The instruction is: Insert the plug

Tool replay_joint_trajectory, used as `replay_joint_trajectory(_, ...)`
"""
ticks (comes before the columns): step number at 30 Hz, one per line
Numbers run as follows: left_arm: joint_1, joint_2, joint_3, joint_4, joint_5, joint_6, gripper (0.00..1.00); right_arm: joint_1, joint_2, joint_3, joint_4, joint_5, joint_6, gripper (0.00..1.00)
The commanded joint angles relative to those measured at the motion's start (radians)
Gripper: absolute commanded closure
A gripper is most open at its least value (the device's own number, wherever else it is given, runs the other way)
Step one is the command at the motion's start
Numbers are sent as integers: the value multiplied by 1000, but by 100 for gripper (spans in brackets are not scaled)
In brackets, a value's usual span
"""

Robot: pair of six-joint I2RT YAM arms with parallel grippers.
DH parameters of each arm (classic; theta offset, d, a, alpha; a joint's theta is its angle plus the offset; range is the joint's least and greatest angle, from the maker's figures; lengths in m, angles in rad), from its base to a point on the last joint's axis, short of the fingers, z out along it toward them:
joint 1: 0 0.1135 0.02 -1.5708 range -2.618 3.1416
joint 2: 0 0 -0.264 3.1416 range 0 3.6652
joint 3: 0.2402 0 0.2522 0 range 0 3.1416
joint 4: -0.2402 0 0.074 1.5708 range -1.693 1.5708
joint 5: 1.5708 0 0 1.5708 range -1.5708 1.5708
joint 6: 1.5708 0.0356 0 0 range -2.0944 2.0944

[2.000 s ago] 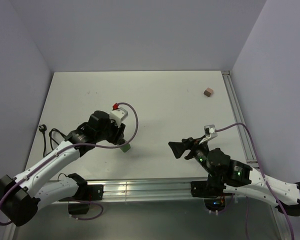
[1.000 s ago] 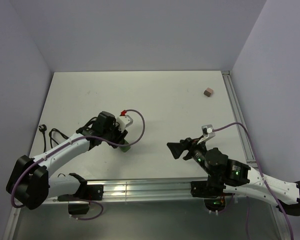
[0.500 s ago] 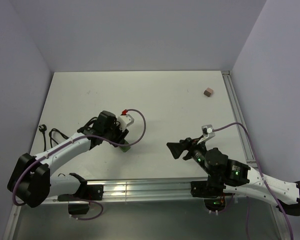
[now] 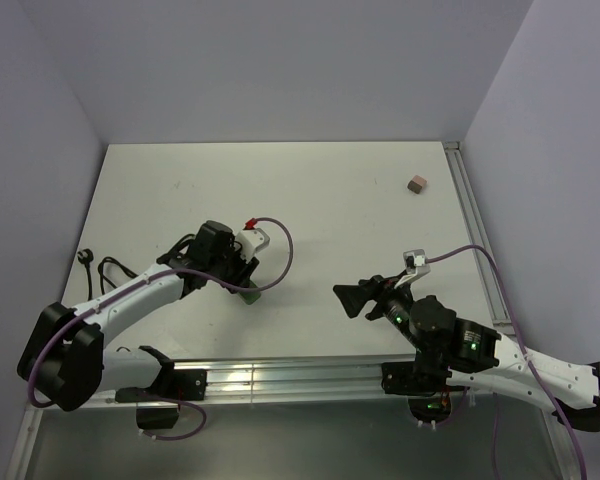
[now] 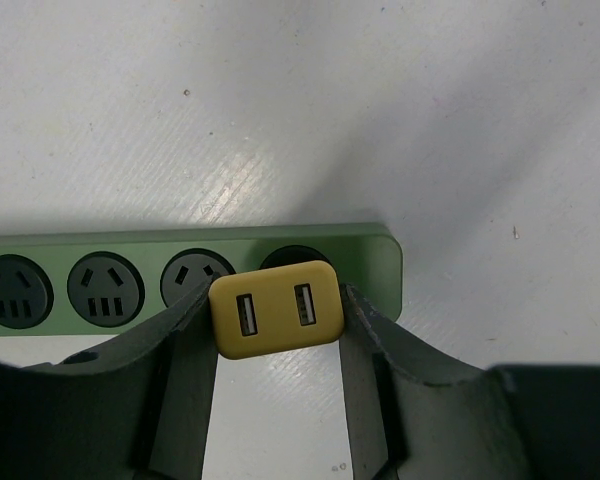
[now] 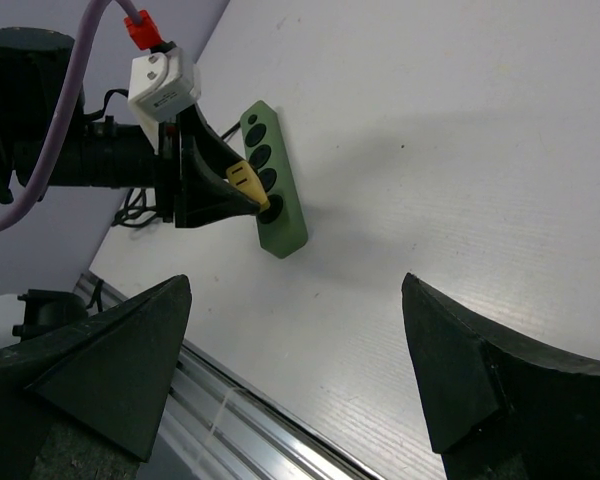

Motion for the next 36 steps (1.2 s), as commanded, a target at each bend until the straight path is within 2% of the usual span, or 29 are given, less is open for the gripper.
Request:
replay_joint_trajectory(1,-1,-18,3,-31,37,4,100,6,9,-7,45,7,9,8)
replay_joint_trajectory(10,1,-99,-9,-25,-18,-18,100,6,29,2,50,-2,10,8)
replay_joint_trajectory(14,1,-122,-20,-10,3,-13,100,5,35,-1,53,-10,18,8)
replay_joint_trajectory(36,1,-35,-16,33,32,4,100,6,65,-1,85,-24,19,8)
